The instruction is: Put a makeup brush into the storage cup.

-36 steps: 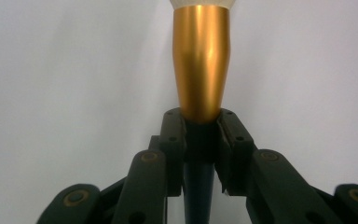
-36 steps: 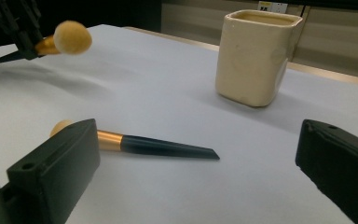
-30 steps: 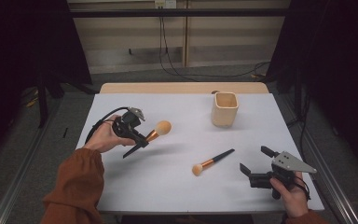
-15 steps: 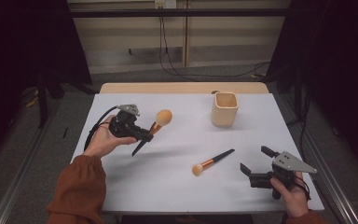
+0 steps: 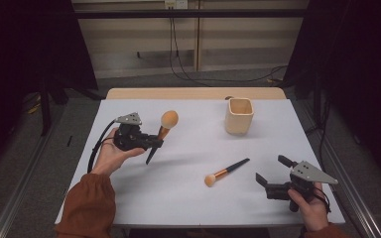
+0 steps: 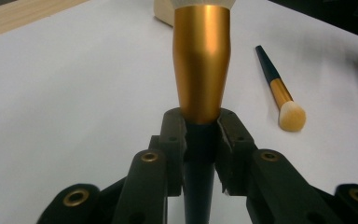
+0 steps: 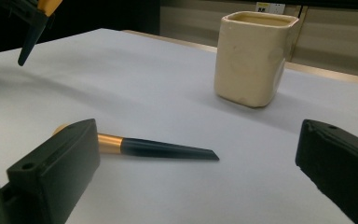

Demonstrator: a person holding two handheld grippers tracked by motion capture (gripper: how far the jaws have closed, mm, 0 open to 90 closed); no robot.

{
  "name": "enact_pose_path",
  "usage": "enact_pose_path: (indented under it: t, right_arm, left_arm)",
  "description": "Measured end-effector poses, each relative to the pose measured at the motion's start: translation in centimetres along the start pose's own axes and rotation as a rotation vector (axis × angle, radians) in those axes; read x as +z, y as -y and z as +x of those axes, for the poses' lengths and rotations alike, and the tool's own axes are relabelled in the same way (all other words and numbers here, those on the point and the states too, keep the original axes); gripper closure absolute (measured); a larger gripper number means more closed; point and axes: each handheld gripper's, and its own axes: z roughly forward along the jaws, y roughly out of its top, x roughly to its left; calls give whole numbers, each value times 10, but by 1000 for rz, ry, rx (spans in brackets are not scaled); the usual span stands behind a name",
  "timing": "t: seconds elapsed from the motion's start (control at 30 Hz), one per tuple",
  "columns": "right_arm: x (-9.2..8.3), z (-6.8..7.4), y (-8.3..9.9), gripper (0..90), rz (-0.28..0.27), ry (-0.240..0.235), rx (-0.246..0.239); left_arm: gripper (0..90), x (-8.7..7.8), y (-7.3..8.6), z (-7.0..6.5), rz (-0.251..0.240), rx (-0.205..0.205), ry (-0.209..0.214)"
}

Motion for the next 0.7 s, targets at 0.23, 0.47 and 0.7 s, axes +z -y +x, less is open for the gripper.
enact_pose_path:
  t: [0.23,0.47,0.7]
  right_arm:
    - [0,0,0,0,-9,-4,14]
    - [0,1,0,0,-18,-21,28]
    - [-1,1,-1,0,-34,-43,25]
  left_arm:
    - [744,-2,18,6,-124,-67,-37]
    - [744,-5,28,3,-210,-75,-64]
    - [743,-10,38,-3,-290,-79,-69]
